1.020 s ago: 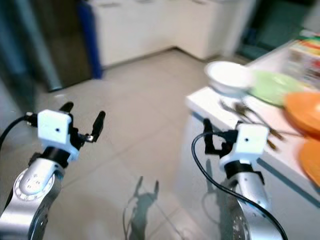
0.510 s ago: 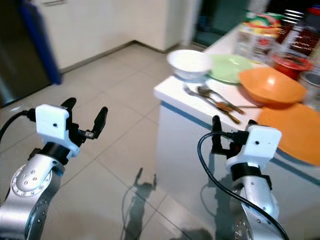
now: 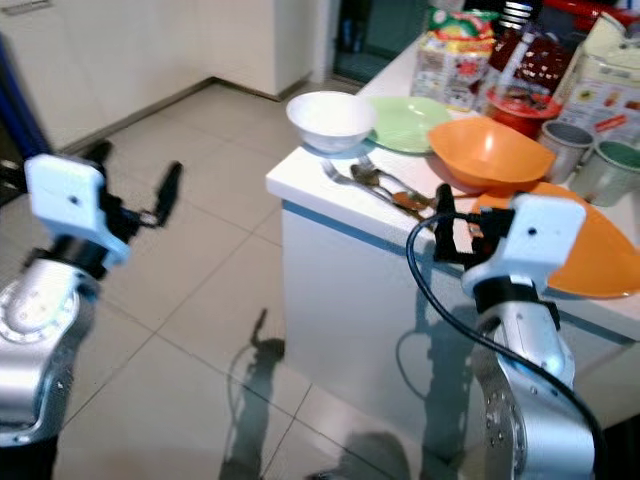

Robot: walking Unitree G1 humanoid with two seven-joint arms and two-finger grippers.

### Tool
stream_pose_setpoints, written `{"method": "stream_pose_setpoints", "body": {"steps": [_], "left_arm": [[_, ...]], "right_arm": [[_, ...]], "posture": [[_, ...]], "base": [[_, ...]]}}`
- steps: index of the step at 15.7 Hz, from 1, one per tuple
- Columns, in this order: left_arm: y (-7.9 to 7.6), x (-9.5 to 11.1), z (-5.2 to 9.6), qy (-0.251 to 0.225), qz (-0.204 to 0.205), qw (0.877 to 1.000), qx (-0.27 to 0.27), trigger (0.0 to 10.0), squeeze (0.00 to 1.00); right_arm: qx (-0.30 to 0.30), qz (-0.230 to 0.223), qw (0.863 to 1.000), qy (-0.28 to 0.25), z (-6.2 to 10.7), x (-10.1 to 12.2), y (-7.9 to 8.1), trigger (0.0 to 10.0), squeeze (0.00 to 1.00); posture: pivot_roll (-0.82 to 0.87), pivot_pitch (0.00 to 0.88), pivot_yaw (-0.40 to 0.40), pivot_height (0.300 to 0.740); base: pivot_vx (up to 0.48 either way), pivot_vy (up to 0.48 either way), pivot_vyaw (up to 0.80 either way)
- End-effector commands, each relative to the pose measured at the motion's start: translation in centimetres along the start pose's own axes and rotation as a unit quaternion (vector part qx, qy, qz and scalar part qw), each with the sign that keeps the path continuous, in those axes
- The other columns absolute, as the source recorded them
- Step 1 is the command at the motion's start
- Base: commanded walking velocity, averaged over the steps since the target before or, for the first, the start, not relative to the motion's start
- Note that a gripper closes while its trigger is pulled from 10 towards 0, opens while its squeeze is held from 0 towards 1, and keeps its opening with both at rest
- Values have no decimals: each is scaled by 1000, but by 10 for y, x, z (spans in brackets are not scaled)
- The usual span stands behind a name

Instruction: Setting the table

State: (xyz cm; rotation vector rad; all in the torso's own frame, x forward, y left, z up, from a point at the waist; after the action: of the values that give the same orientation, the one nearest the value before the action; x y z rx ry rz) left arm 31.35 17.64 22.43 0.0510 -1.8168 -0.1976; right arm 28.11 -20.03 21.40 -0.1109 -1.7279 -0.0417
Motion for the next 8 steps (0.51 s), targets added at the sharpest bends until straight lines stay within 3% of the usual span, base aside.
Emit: {"method": "stream_pose_setpoints", "body": {"steps": [1, 2, 3, 4, 6, 8], "left_arm": [[4, -13, 4, 39, 31, 999, 22, 10000, 0], [1, -18, 10, 48, 64, 996, 30, 10000, 0], [-1, -23, 14, 55, 67, 995, 42, 10000, 0], [-3, -28, 16, 65, 65, 995, 42, 10000, 0], [-11, -46, 21, 114, 20, 992, 47, 10000, 0], [-13, -46, 16, 121, 22, 992, 40, 10000, 0]], "right_arm": [[5, -1, 1000, 8, -2, -1, 0, 10000, 0], [7, -2, 1000, 14, -4, -2, 1, 10000, 0], [6, -3, 1000, 25, -5, -6, 1, 10000, 0], [3, -5, 999, 34, -5, -10, 1, 10000, 0], [3, -2, 998, 67, -3, -26, 3, 10000, 0], [-5, 2, 998, 65, -2, -24, 1, 10000, 0]], "posture": [[-51, 0, -30, 740], [-43, 0, -43, 740], [-36, 0, -52, 740], [-28, 0, -65, 740], [-43, 0, -46, 740], [-52, 0, -28, 740]], "base": [[0, 0, -800], [0, 0, -800], [0, 0, -800], [0, 0, -800], [0, 0, -800], [0, 0, -800]]}}
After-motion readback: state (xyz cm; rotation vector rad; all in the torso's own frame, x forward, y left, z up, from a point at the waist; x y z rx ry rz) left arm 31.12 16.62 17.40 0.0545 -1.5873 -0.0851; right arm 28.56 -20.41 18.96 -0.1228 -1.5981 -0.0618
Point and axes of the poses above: a point about 5 cm out from each wrist's last joint towards the gripper, its own z axis pointing back from the gripper into the wrist, its own x axis along the axis of the wrist's last joint, y = z × x, the point moved 4 cm from there along -z, pointing out of the wrist towards the gripper, and after that the axes turned 3 degrees about z, right-handed, at the moved point
